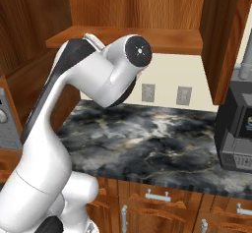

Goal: Open the cabinet, pick the kettle from the cabinet, and place it in the sink.

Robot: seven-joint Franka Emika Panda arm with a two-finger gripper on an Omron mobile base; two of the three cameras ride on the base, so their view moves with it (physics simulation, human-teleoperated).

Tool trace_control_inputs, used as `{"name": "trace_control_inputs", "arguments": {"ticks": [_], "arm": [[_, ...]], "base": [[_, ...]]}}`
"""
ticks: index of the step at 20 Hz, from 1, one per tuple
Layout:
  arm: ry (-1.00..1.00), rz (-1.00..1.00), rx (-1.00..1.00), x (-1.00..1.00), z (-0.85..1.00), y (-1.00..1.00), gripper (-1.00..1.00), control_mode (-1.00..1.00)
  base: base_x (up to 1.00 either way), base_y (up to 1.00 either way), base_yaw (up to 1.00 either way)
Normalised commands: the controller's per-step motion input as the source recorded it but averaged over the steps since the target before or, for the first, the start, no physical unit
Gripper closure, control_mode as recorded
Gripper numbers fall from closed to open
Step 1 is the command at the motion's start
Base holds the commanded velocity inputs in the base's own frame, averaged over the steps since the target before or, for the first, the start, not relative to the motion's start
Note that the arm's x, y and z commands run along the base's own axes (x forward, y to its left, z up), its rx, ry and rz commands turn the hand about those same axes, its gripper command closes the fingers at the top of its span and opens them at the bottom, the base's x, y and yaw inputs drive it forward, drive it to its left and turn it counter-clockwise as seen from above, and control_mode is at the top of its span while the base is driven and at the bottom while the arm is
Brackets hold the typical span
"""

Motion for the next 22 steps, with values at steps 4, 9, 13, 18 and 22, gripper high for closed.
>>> {"name": "trace_control_inputs", "arguments": {"ticks": [4, 9, 13, 18, 22], "arm": [[0.35, -0.02, 0.11, -0.03, -0.42, -0.01, 1.00, -1.00], [0.24, 0.00, 0.22, -0.04, -0.41, -0.01, 1.00, -1.00], [0.07, 0.00, 0.24, -0.09, -0.31, -0.02, 1.00, -1.00], [-0.01, 0.00, 0.04, -0.02, 0.00, 0.00, 1.00, -1.00], [0.00, 0.00, 0.00, 0.00, 0.00, 0.00, 1.00, -1.00]], "base": [[0.00, 0.00, 0.00], [0.00, 0.00, 0.00], [0.00, 0.00, 0.00], [0.00, 0.00, 0.00], [0.00, 0.00, 0.00]]}}
